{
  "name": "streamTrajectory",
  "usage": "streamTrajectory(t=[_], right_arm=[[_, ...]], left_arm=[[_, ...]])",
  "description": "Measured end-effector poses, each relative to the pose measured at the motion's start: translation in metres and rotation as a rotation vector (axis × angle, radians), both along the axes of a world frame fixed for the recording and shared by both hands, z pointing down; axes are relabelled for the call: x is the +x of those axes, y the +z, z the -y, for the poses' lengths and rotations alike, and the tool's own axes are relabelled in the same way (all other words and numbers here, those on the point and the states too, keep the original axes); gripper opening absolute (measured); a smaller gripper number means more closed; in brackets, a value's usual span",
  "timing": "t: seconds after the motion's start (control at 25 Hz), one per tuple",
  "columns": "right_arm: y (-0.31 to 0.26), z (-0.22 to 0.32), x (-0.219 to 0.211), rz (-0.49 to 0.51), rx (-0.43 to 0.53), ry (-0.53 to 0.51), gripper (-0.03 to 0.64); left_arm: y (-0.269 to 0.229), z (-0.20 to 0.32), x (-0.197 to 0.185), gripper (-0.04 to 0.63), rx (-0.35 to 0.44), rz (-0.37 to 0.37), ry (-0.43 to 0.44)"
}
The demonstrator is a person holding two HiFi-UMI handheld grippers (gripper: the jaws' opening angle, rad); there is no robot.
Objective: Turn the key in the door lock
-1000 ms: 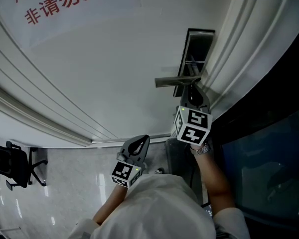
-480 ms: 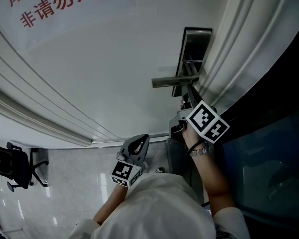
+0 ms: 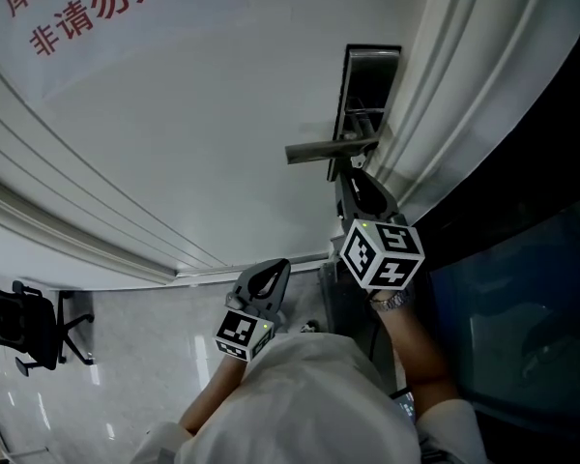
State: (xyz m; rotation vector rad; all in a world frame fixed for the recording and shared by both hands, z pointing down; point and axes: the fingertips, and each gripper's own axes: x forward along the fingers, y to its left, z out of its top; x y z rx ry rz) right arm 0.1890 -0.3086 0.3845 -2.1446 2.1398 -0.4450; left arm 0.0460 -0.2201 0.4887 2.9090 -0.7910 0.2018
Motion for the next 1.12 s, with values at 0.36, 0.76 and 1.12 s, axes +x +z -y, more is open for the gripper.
streamTrajectory(t=[0.36,0.76,1.12], right_arm=[[0.001,-0.001,0.005,-0.625,-0.08,-0.011,0.123],[-0.007,0.006,0.021,-1.208,-0.095,0.059,0.123],[-0.008,0.012,0.011,-1.631,-0.084,0.05,0.124]], left_arm=[[0.0,-0.004,-0.005,0.006,0.004,-0.002,0.003],[0.0,-0.008,-0.015,0.006,0.0,0.006,0.009],[0.001,-0.01,-0.021,0.006,0.001,0.026,0.018]])
